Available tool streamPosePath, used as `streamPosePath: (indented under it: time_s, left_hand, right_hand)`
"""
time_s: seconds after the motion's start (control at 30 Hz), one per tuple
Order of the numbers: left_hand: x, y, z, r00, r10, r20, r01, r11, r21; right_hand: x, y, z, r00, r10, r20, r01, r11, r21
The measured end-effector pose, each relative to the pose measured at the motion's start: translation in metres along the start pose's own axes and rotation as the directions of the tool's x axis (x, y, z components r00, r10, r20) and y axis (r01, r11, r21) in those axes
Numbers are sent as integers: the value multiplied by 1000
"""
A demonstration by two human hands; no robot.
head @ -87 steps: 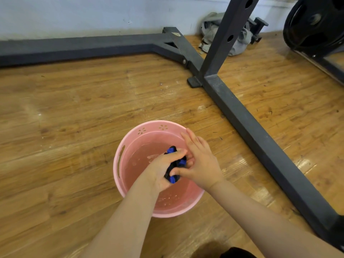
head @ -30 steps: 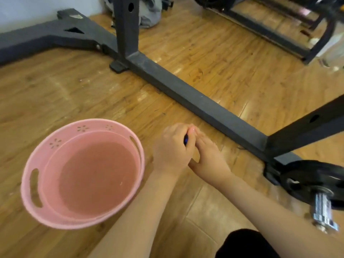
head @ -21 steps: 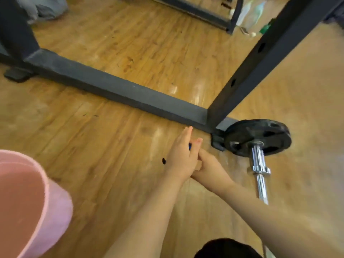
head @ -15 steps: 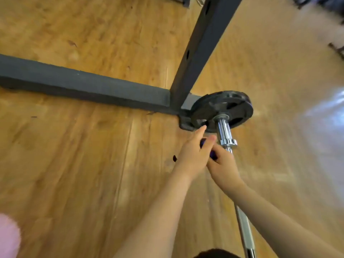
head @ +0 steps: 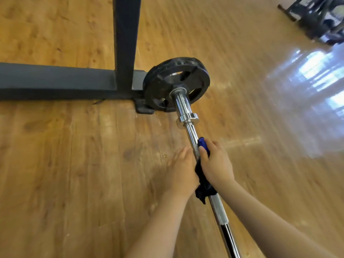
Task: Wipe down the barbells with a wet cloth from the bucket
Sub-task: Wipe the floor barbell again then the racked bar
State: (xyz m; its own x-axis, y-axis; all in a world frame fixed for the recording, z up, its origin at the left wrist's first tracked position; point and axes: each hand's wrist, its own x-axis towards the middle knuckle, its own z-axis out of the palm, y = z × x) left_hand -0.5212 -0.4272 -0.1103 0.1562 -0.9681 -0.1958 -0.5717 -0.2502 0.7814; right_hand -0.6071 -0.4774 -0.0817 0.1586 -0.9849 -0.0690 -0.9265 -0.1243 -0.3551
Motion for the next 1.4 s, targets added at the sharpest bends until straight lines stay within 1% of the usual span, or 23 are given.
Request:
streamPosePath:
  time_s: [0.03, 0.1, 0.2, 0.23, 0.27, 0.3, 0.33, 0.37, 0.4, 0.43, 0.47, 0.57, 0.7, 0.77, 0.87, 0.93, 1.03, 1.13, 1.2, 1.3, 1.33, 1.4]
  left_hand:
    - [1, -2, 1, 1000, 19, 25, -20, 999, 42]
    - [4, -9, -2, 998, 29, 62, -38, 989, 144]
    - [19, -17, -16, 999, 18, 44, -29, 960, 277]
    - [27, -16, -20, 998, 55, 39, -65, 942, 329]
    - [37, -12, -24, 991, 124, 48, -133, 909, 396]
    - [45, -9, -25, 975, 208, 80, -221, 852, 475]
    - [53, -5, -24, 949, 283, 136, -310, 776, 549]
    - [59, -3, -23, 923, 328, 202, -381, 701, 603]
    - [63, -4, -21, 903, 344, 259, -427, 643, 636]
    - [66, -6, -19, 891, 344, 295, -451, 611, 651]
    - [67, -8, -17, 886, 340, 314, -462, 601, 652]
    - [65, -13, -20, 881, 332, 338, -474, 618, 627]
    - [66, -21, -29, 883, 338, 326, -470, 607, 641]
    - [67, -23, -30, 880, 339, 332, -474, 618, 627]
    - [69, -22, -35, 868, 361, 342, -497, 634, 592]
    - [70, -22, -38, 858, 367, 359, -513, 634, 579]
    - [68, -22, -36, 865, 360, 349, -500, 657, 564]
    - [65, -19, -34, 873, 352, 338, -486, 680, 548]
    - [66, -19, -35, 877, 348, 332, -479, 689, 544]
    - [66, -21, -33, 882, 344, 321, -470, 693, 547]
    - [66, -21, -31, 885, 344, 313, -465, 697, 546]
    - [67, -22, -29, 889, 338, 309, -457, 710, 537]
  right_hand:
    - [-2, 1, 9, 1000, -20, -10, 19, 997, -74]
    - [-2, 6, 20, 1000, 3, 5, -2, 989, -151]
    - [-5, 18, 29, 1000, -24, 2, 24, 988, -154]
    - [-7, 20, 33, 998, -59, -29, 55, 988, -141]
    - [-9, 21, 36, 993, -90, -70, 80, 988, -131]
    - [-11, 22, 40, 986, -120, -120, 105, 987, -120]
    - [-15, 25, 43, 975, -147, -168, 129, 985, -115]
    - [-20, 29, 44, 963, -168, -209, 147, 983, -113]
    - [-27, 34, 44, 952, -190, -240, 165, 979, -121]
    - [-34, 39, 43, 937, -224, -267, 191, 971, -142]
    - [-39, 43, 41, 922, -262, -284, 221, 961, -169]
    - [-34, 42, 35, 880, -375, -291, 328, 923, -199]
    - [-8, 30, 35, 869, -457, -191, 420, 884, -206]
    - [-13, 34, 35, 873, -453, -178, 414, 884, -218]
    - [-36, 49, 33, 853, -472, -222, 423, 875, -235]
    - [-51, 55, 31, 858, -464, -221, 420, 880, -220]
    - [-52, 49, 24, 887, -411, -208, 376, 907, -192]
    - [-22, 32, 17, 891, -373, -258, 344, 927, -151]
    - [-4, 24, 23, 906, -322, -276, 295, 946, -135]
    - [-1, 23, 39, 941, -241, -237, 214, 968, -133]
    - [-5, 25, 41, 940, -246, -236, 213, 965, -156]
    - [-17, 32, 42, 906, -319, -277, 254, 935, -246]
